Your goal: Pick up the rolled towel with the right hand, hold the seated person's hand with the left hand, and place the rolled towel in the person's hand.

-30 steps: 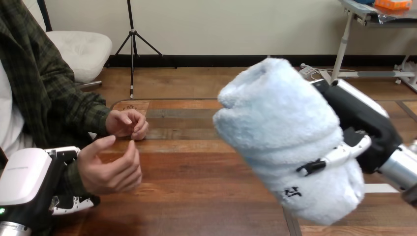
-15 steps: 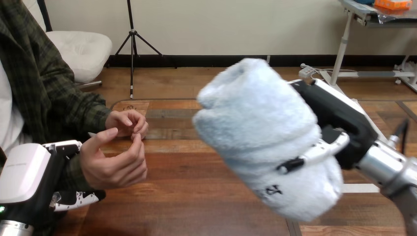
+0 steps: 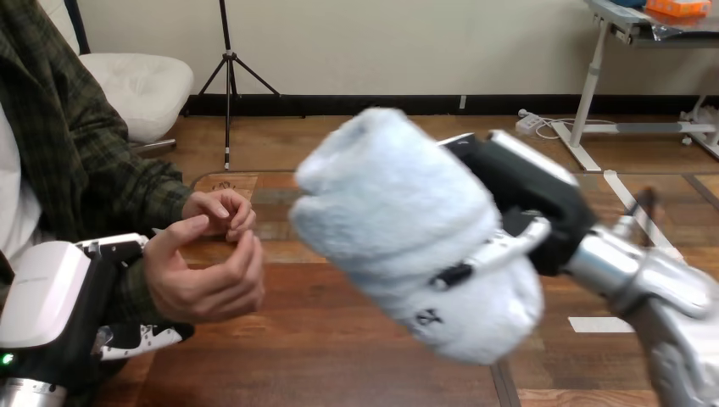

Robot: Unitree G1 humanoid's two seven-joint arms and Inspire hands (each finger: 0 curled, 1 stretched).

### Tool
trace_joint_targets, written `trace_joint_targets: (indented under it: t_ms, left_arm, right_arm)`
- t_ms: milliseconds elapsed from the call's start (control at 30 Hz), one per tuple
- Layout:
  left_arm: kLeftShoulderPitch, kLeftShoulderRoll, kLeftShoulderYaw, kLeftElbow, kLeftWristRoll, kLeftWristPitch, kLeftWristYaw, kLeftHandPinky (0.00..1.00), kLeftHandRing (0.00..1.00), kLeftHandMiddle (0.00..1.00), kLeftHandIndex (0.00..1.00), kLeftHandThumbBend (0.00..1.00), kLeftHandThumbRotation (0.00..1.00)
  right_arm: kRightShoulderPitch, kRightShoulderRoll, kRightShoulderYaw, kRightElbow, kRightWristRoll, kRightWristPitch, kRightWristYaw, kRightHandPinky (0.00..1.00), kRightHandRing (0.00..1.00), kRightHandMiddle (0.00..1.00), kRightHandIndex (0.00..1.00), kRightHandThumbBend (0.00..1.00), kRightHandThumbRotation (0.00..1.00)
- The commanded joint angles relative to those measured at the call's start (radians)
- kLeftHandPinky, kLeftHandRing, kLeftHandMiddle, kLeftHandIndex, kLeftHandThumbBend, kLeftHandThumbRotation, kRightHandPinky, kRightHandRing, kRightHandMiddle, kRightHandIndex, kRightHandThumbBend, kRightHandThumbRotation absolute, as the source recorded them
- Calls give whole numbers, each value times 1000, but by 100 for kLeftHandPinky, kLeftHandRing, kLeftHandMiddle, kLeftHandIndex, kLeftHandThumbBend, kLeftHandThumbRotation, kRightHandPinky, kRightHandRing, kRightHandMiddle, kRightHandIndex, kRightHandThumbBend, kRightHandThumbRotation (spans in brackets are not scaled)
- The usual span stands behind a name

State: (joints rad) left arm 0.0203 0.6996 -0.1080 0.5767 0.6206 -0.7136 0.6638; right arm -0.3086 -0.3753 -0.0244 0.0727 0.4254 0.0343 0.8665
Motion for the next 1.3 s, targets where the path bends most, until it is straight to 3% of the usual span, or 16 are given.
trace_joint_targets:
  t_ms: [0, 433, 700, 900, 1267]
  left_arm:
    - [-9, -32, 25, -118, -32, -16, -25, 33, 36, 41, 39, 96, 0]
    - [29, -87, 51, -230, -51, -5, -68, 32, 36, 40, 38, 97, 0]
    - [50, -118, 63, -295, -48, 10, -96, 31, 35, 40, 38, 97, 0]
    - [70, -143, 72, -347, -57, 22, -119, 30, 34, 39, 37, 97, 0]
    - [90, -173, 90, -377, -15, 6, -88, 29, 33, 38, 37, 99, 0]
  right_arm:
    - [-148, 61, 37, 87, -26, -30, -2, 12, 18, 24, 28, 76, 0]
    - [-272, 177, 111, 305, -130, -94, -3, 9, 14, 20, 24, 75, 0]
    - [-340, 236, 132, 451, -167, -136, 15, 7, 13, 19, 23, 75, 0]
    - [-391, 282, 152, 568, -215, -201, 7, 7, 12, 18, 22, 77, 0]
    - [-491, 373, 170, 794, -275, -268, 9, 5, 9, 16, 21, 78, 0]
